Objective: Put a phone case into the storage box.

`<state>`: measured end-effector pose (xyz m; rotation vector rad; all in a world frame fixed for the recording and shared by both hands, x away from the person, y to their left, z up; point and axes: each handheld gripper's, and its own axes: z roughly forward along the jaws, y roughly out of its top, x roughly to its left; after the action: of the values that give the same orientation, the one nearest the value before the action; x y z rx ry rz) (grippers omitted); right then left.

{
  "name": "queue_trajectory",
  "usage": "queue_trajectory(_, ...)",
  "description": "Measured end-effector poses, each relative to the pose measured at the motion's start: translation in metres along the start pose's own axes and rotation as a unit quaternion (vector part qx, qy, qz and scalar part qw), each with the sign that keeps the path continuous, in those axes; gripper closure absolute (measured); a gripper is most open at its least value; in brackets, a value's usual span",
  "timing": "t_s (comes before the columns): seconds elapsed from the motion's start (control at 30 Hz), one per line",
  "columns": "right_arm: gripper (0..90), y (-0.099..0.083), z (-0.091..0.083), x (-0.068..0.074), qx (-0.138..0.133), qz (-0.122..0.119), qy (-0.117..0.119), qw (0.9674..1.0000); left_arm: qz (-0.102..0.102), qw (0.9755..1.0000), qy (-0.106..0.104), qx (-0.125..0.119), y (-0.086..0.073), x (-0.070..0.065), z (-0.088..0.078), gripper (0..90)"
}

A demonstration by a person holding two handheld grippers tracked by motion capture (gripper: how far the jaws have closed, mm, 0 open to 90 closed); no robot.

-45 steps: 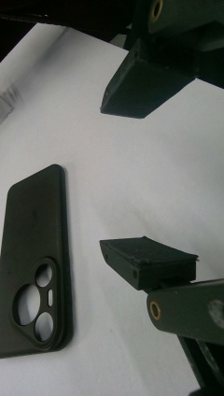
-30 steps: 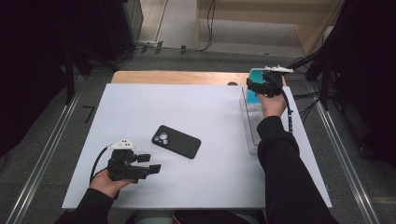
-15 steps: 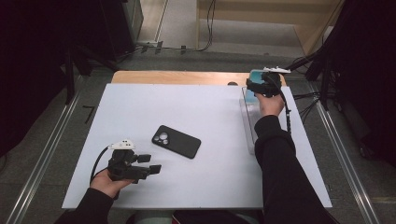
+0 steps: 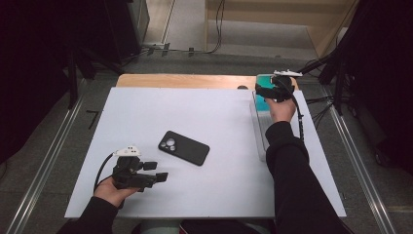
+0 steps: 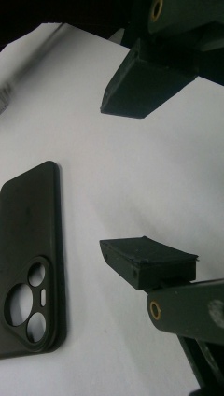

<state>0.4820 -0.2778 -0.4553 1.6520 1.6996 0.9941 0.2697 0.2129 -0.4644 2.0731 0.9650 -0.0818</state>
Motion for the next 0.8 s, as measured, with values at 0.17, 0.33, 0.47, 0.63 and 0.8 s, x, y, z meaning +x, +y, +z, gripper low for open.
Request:
queue_trajectory(0.17,0.0,0.002,-0.006,0.001,0.007,0.005,0.016,0.9998,-0.003,1.0000,0.002,0.002,0.000,0.002,0.000,29.5)
queue_trajectory(0.33,0.0,0.006,-0.023,0.005,0.025,0.005,0.019,0.9995,-0.012,0.9999,0.004,0.004,0.000,0.004,-0.001,29.4)
queue_trajectory(0.47,0.0,0.004,-0.039,0.008,0.034,0.010,0.056,0.9978,-0.023,0.9997,0.006,0.007,0.001,0.005,-0.001,29.4)
queue_trajectory(0.63,0.2,-0.003,-0.060,0.015,0.034,-0.006,0.080,0.9962,-0.030,0.9995,0.005,0.011,0.002,0.006,-0.002,29.3)
queue_trajectory(0.8,13.5,-0.008,-0.084,0.022,0.044,-0.037,0.134,0.9893,-0.033,0.9994,0.005,0.011,0.003,0.007,-0.003,29.2)
